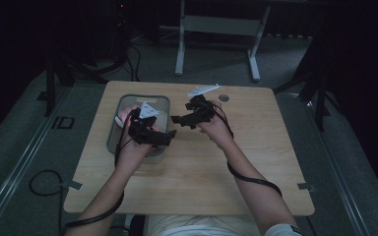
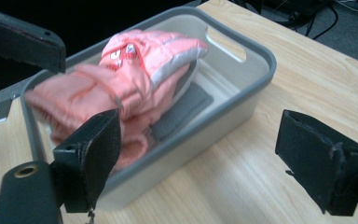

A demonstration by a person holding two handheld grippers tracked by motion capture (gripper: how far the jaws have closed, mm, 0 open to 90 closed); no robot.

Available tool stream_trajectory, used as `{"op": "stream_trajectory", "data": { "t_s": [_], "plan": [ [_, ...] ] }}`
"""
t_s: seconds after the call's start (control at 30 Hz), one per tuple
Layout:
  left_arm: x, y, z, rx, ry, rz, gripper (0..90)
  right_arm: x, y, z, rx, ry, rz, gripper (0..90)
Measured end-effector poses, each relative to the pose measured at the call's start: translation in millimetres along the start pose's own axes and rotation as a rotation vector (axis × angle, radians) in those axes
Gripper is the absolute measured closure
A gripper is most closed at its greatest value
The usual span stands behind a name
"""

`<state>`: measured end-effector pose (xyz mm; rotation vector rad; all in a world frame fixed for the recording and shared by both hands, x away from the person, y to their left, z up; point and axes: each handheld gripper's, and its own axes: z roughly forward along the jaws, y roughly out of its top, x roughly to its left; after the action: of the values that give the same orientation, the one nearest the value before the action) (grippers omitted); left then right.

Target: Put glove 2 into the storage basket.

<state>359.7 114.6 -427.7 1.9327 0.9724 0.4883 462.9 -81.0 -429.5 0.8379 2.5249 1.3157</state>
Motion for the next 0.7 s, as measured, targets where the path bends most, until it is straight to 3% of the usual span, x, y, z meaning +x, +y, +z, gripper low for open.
{"op": "stream_trajectory", "data": {
  "t_s": [0.07, 0.2, 0.27, 0.33, 0.37, 0.53, 0.7],
  "plan": [
    [-15.1, -3.9, 7.3, -0.006, -0.063, 0.037, 0.8, -2.1, -10.7, -7.2, 0.001, -0.005, -0.013, 14.2],
    [-26.6, -6.7, 13.0, 0.005, -0.096, 0.066, 0.8, -5.3, -20.8, -13.8, 0.003, -0.011, -0.014, 14.2],
    [-40.9, -9.7, 18.9, 0.015, -0.12, 0.111, 0.8, -10.0, -31.6, -17.1, 0.023, -0.003, -0.018, 14.4],
    [-45.3, -11.1, 21.1, 0.022, -0.135, 0.122, 0.8, -11.3, -35.8, -17.5, 0.034, -0.001, -0.023, 14.3],
    [-53.9, -14.8, 26.9, 0.04, -0.167, 0.132, 0.8, -12.1, -40.5, -17.9, 0.042, -0.001, -0.026, 14.3],
    [-68.2, -23.0, 37.9, 0.065, -0.199, 0.165, 0.8, -15.3, -64.3, -19.5, 0.059, 0.011, -0.023, 14.3],
    [-80.4, -36.1, 49.9, 0.07, -0.226, 0.181, 0.8, -20.3, -90.5, -21.3, 0.064, -0.013, -0.006, 14.1]
  ]
}}
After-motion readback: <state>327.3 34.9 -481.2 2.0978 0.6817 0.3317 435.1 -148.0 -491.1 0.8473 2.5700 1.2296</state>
